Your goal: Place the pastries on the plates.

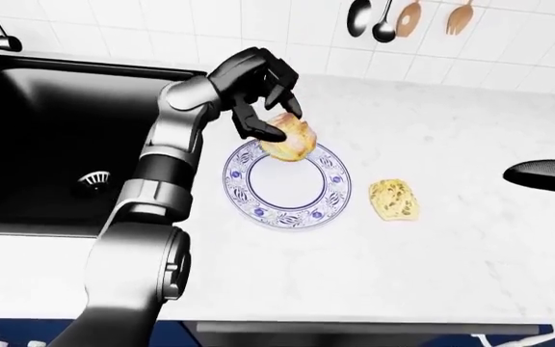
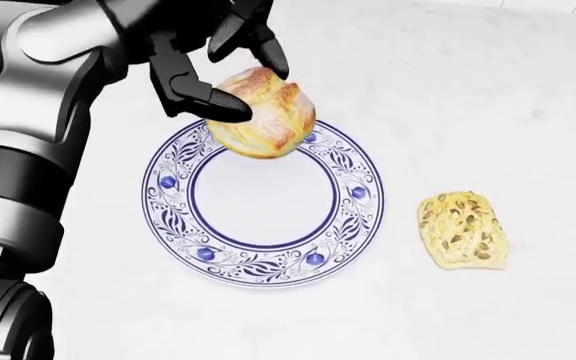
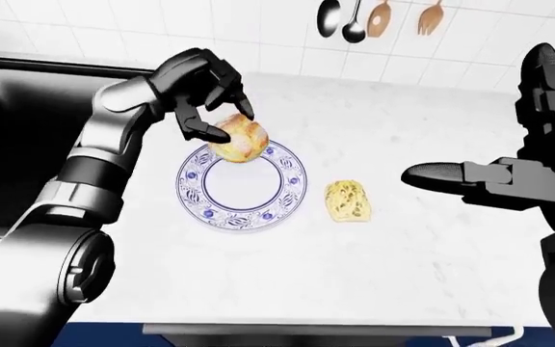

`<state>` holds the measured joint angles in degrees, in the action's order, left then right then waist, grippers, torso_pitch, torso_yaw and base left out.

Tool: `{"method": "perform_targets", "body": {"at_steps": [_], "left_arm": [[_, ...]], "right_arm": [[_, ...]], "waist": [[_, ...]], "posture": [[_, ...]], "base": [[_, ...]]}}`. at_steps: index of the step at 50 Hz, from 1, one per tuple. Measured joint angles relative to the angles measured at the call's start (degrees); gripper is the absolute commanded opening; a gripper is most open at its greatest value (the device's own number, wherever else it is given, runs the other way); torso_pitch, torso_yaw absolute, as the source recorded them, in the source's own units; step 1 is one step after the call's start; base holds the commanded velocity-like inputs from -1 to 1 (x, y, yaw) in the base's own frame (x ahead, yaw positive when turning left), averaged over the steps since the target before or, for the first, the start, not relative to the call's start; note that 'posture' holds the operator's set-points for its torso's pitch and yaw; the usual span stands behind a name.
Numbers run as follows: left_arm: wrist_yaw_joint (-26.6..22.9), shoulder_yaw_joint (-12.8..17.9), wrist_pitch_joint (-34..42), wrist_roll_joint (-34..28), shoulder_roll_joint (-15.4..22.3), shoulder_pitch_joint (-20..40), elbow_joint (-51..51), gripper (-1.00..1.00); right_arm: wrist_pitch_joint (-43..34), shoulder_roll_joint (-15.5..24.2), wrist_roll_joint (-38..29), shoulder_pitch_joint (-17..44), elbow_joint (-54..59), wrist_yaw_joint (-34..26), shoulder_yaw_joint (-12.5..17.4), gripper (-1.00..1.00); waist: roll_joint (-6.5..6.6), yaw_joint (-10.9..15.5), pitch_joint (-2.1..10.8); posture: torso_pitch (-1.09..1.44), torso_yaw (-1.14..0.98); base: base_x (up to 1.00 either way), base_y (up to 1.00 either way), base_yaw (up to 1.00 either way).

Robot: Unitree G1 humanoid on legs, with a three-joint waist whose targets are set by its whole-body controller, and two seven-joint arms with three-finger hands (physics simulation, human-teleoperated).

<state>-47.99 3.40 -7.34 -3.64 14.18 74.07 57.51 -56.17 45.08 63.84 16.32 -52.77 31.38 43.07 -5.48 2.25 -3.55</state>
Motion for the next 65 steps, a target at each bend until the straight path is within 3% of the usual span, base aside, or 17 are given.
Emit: {"method": "perform_targets", "body": {"at_steps": [12,33,34,37,38,42,43,44,47,59,65], "left_arm": [[-4.12,0.09,1.70,-0.29,-0.01,-1.38,-1.25,-1.00],[-3.87,-0.52,-1.85,-3.56,-1.46,-3.95,1.47,-0.95],[-3.87,-0.50,-1.91,-3.62,-1.45,-3.98,1.47,-0.76],[-3.98,-0.57,-2.10,-3.89,-1.46,-3.88,1.76,-0.61],[-3.90,-0.56,-2.32,-4.02,-1.44,-3.72,2.15,-0.44],[-3.65,-0.52,-2.86,-4.47,-1.40,-3.65,2.82,-0.15],[-3.63,-0.52,-2.92,-4.55,-1.42,-3.72,2.82,0.04],[-3.59,-0.51,-2.98,-4.61,-1.44,-3.77,2.82,0.37],[-3.44,-0.50,-3.32,-4.87,-1.34,-3.37,3.48,1.00],[-2.97,0.25,-3.38,-5.13,-0.17,-0.71,4.90,1.00],[3.81,2.79,1.04,-3.28,2.15,6.64,5.58,1.00]], "right_arm": [[-0.31,0.35,0.37,0.21,-0.07,0.26,0.56,1.00],[-0.13,0.68,1.52,-0.71,-0.62,0.75,1.49,1.00],[-0.08,0.70,1.48,-0.67,-0.58,0.79,1.39,1.00],[-0.03,0.82,1.48,-0.56,-0.44,0.84,1.20,1.00],[-0.02,0.81,1.47,-0.56,-0.43,0.84,1.16,1.00],[-0.11,0.99,1.60,-0.30,-0.41,1.02,0.96,1.00],[-0.10,1.02,1.66,-0.28,-0.43,1.07,0.99,1.00],[-0.07,1.03,1.69,-0.28,-0.45,1.12,1.00,1.00],[-0.05,1.26,1.78,0.02,-0.29,1.31,0.70,1.00],[-0.04,2.17,2.90,0.14,-0.11,1.82,1.04,1.00],[-1.07,5.48,3.73,2.02,2.19,1.56,0.36,1.00]], "waist": [[0.00,0.13,0.24],[-0.24,0.12,0.38],[-0.23,0.11,0.41],[-0.22,0.14,0.44],[-0.23,0.14,0.44],[-0.19,0.15,0.46],[-0.20,0.15,0.46],[-0.21,0.15,0.46],[-0.24,0.13,0.40],[-0.34,0.14,0.18],[-0.41,0.00,-0.11]], "posture": [[0.00,0.00],[0.00,0.00],[0.00,0.00],[0.00,0.00],[0.00,0.00],[0.00,0.00],[0.00,0.00],[0.00,0.00],[0.00,0.00],[0.00,0.00],[0.00,0.00]], "base": [[0.00,0.00,0.00],[0.00,0.00,0.00],[0.00,0.00,0.00],[0.00,0.00,0.00],[0.00,0.00,0.00],[0.00,0.00,0.00],[0.00,0.00,0.00],[0.00,0.00,0.00],[0.00,0.00,0.00],[0.00,0.00,0.00],[0.00,0.00,0.00]]}}
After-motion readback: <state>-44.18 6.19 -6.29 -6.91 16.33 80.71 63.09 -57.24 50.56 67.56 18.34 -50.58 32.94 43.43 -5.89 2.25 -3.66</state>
